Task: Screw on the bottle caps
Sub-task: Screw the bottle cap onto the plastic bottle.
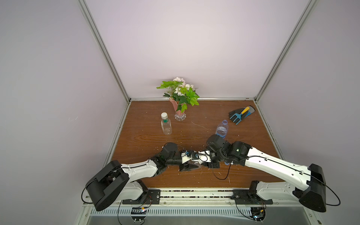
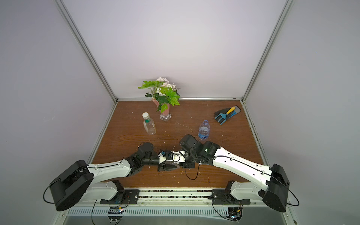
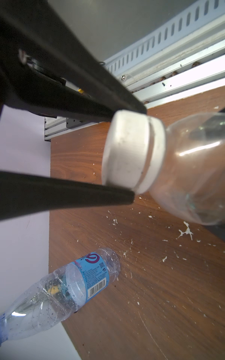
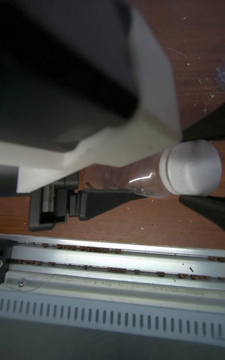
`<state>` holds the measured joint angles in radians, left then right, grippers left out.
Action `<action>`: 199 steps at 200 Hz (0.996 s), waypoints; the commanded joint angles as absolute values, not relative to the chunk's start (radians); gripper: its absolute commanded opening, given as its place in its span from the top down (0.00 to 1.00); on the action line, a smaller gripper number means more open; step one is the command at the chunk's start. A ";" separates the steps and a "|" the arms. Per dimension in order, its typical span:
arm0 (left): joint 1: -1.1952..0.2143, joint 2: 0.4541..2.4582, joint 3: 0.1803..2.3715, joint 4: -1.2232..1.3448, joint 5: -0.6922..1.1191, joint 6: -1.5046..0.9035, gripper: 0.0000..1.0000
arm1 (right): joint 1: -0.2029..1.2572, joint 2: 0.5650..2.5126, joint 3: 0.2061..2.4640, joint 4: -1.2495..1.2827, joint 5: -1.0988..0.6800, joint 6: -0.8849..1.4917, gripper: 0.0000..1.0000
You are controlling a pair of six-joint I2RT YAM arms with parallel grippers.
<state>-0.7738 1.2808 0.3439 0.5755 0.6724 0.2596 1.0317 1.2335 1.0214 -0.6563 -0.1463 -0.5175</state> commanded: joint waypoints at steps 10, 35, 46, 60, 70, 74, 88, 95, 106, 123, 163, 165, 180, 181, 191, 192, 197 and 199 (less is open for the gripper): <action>-0.782 1.255 0.327 0.642 0.582 0.245 0.83 | 1.041 1.272 1.029 -0.667 -0.277 -0.187 1.00; -0.781 1.240 0.318 0.653 0.560 0.241 0.83 | 1.041 1.302 1.030 -0.681 -0.259 -0.015 1.00; -0.782 1.233 0.312 0.657 0.545 0.238 0.83 | 1.041 1.309 1.027 -0.680 -0.252 0.062 1.00; -0.782 1.223 0.304 0.664 0.536 0.238 0.83 | 1.041 1.308 1.018 -0.663 -0.259 0.166 1.00; -0.782 1.215 0.300 0.673 0.524 0.238 0.83 | 1.041 1.300 1.007 -0.638 -0.262 0.246 1.00; -0.782 1.212 0.297 0.675 0.517 0.238 0.83 | 1.041 1.295 1.005 -0.629 -0.262 0.277 1.00; -0.783 1.205 0.293 0.681 0.496 0.240 0.83 | 1.041 1.282 1.000 -0.609 -0.246 0.380 1.00; -0.782 1.203 0.291 0.681 0.484 0.240 0.83 | 1.042 1.275 1.000 -0.604 -0.240 0.435 1.00; -0.783 1.199 0.290 0.682 0.472 0.240 0.83 | 1.041 1.272 1.003 -0.602 -0.229 0.512 1.00; -0.783 1.197 0.290 0.691 0.454 0.236 0.84 | 1.041 1.273 0.991 -0.602 -0.221 0.642 1.00; -0.787 1.198 0.293 0.693 0.422 0.232 0.84 | 1.041 1.300 0.984 -0.583 -0.275 0.742 1.00; -0.788 1.198 0.293 0.692 0.421 0.232 0.84 | 1.041 1.299 0.985 -0.582 -0.275 0.742 1.00; -0.789 1.196 0.292 0.686 0.422 0.236 0.84 | 1.040 1.292 0.985 -0.569 -0.269 0.738 1.00; -0.789 1.195 0.292 0.686 0.421 0.236 0.84 | 1.039 1.292 0.985 -0.568 -0.269 0.738 1.00; -0.789 1.192 0.290 0.680 0.423 0.242 0.84 | 1.040 1.284 0.993 -0.561 -0.264 0.720 1.00; -0.789 1.192 0.291 0.680 0.423 0.243 0.84 | 1.040 1.283 0.995 -0.560 -0.264 0.716 1.00; -0.789 1.192 0.291 0.677 0.424 0.245 0.84 | 1.039 1.277 0.999 -0.557 -0.259 0.695 0.92; -0.789 1.192 0.290 0.675 0.425 0.247 0.84 | 1.040 1.275 1.003 -0.557 -0.255 0.687 0.89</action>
<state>-0.7856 1.2026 0.2817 0.6090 0.5354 0.2417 1.0210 1.2652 1.0130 -0.5896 -0.1627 0.6216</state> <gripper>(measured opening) 0.518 0.416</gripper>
